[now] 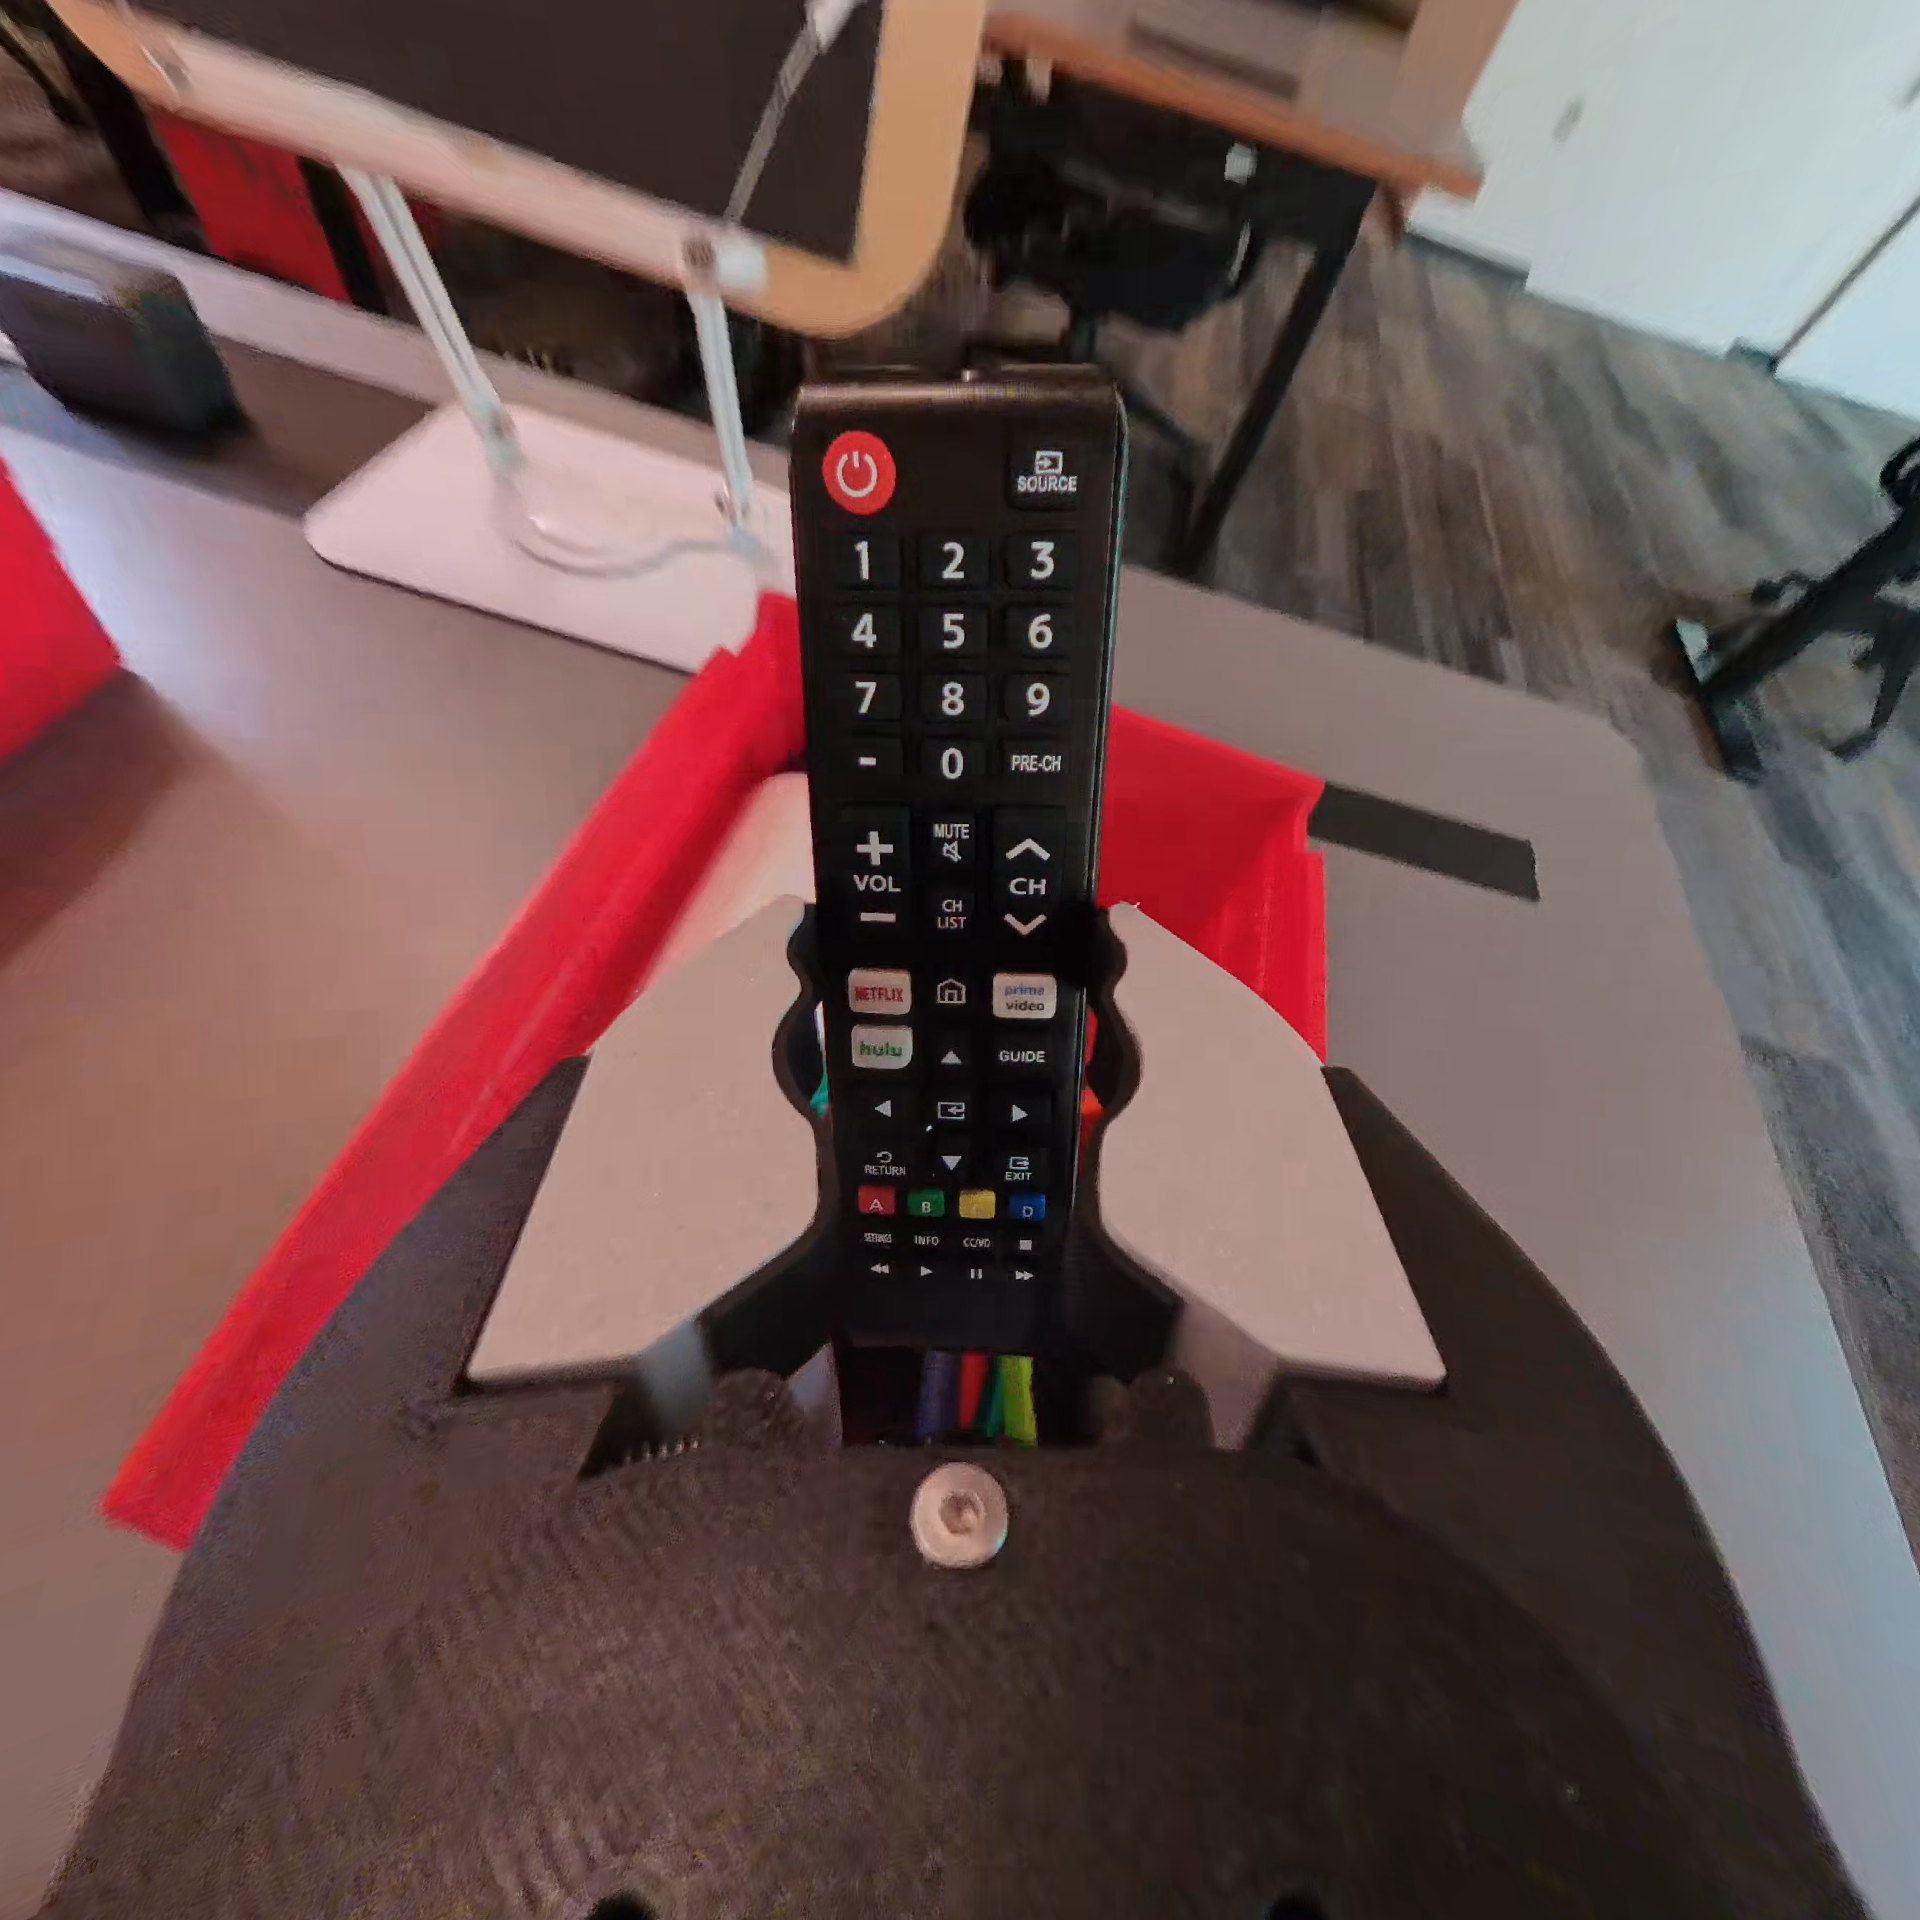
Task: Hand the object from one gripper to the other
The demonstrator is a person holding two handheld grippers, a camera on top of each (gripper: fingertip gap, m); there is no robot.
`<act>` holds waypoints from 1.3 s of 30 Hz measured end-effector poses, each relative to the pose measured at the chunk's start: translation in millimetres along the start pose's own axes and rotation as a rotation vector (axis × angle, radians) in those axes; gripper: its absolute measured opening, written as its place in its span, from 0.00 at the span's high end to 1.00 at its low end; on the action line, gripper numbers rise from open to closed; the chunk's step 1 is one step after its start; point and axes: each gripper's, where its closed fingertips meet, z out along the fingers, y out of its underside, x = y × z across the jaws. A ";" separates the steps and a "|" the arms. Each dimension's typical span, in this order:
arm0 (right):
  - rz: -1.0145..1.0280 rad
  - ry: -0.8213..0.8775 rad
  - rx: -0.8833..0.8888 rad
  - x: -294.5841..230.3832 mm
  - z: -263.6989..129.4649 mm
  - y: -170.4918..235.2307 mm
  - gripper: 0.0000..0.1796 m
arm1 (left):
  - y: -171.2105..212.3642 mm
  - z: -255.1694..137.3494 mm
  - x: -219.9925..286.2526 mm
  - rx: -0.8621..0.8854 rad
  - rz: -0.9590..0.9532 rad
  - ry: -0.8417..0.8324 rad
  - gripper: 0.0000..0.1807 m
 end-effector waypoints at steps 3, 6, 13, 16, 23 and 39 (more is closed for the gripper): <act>-0.004 0.011 -0.144 6.6 24.8 18.8 0.72 | -5.1 -3.9 -7.6 0.008 0.001 -0.044 0.33; -0.001 0.012 -0.274 11.0 42.2 36.8 0.72 | -5.2 -7.3 -14.6 -0.022 0.014 -0.089 0.34; 0.026 0.008 -0.484 19.8 66.6 62.4 0.72 | -9.7 -12.7 -15.9 -0.046 0.022 -0.102 0.34; 0.054 -0.023 -0.559 20.4 73.2 70.7 0.72 | -10.2 -14.5 -17.9 -0.056 0.019 -0.114 0.35; 0.043 -0.053 -0.685 18.0 80.3 82.5 0.72 | -7.3 -14.6 -16.2 -0.086 0.026 -0.103 0.37; -0.193 0.062 -0.643 30.6 79.5 64.6 0.72 | -8.6 -19.7 -14.2 -0.105 0.062 -0.070 0.38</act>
